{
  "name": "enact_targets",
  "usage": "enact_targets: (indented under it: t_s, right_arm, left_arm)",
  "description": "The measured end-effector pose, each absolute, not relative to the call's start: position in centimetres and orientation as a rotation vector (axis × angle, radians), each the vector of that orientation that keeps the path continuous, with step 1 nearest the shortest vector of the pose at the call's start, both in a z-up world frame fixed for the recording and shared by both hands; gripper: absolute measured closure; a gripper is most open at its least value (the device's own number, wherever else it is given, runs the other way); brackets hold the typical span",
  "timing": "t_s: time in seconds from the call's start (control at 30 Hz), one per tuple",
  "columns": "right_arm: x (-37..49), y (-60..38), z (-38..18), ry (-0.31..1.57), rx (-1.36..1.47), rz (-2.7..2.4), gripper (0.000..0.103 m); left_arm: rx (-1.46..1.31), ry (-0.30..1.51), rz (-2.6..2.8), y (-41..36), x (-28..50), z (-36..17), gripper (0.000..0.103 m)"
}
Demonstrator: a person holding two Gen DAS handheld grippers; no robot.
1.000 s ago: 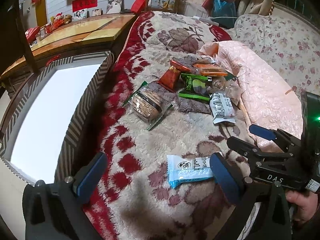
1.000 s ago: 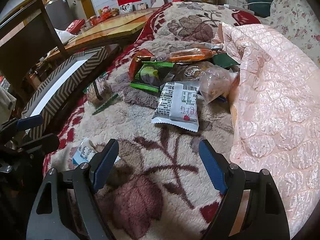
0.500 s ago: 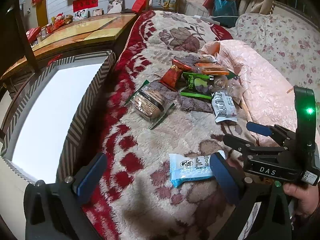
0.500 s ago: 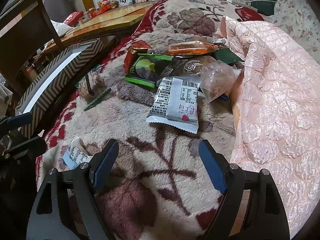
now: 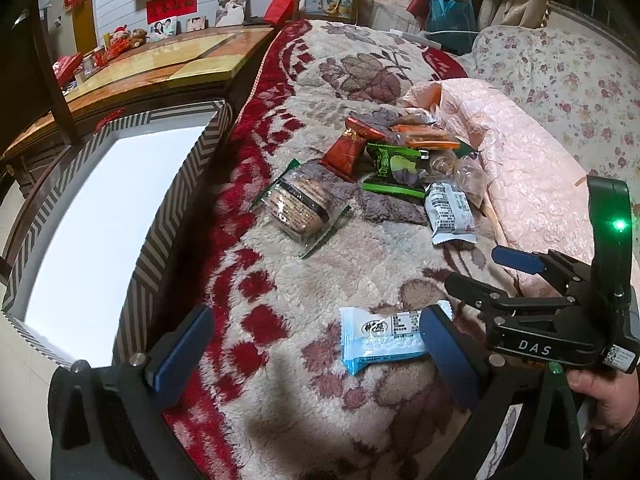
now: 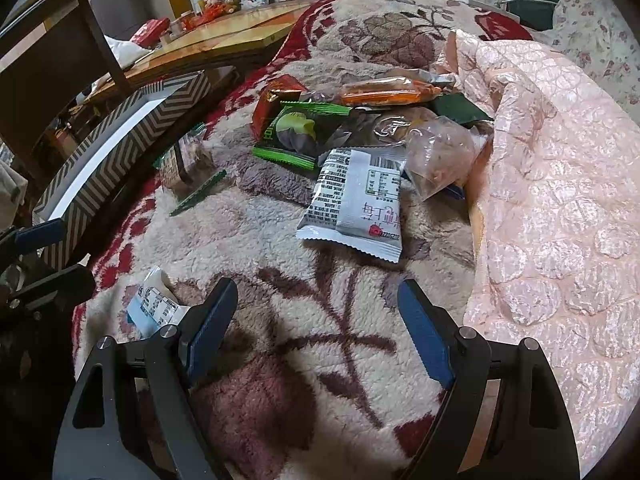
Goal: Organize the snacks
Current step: 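Move the left tool over the light-blue wafer packet and open it, then grasp the light-blue packet with the left tool while the right tool grasps the green-wrapped cookie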
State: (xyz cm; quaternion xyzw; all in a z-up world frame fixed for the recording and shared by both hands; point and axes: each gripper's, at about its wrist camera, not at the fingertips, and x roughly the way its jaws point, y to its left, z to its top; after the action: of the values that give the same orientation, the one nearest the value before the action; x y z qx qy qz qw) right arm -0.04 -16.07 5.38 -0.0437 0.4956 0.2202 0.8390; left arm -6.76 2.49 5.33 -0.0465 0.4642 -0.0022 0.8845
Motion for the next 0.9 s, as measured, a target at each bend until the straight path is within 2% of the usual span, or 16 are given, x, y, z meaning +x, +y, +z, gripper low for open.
enact_targets:
  t_s: [0.2,0.37,0.67,0.9]
  right_arm:
    - [0.6,-14.9,5.0,1.029,-0.206,0.446,0.02]
    - [1.2,-13.9,4.0,1.089,-0.302,0.456,0.02]
    - [-5.6,-11.9,5.0,1.151,-0.305,0.744,0.02]
    - [-4.0,-16.3,6.0,1.137,-0.175,0.605,0.02]
  left_arm:
    - [-0.083,0.989,0.007,2.8,-7.5,5.1,0.0]
    - [-0.104,1.028,0.016,3.4,-8.4,4.5,0.0]
    - [-0.191,1.053,0.014,4.2,-9.0,4.3,0.0]
    - [-0.138,1.086,-0.077,1.7,-8.2,3.7,0.0]
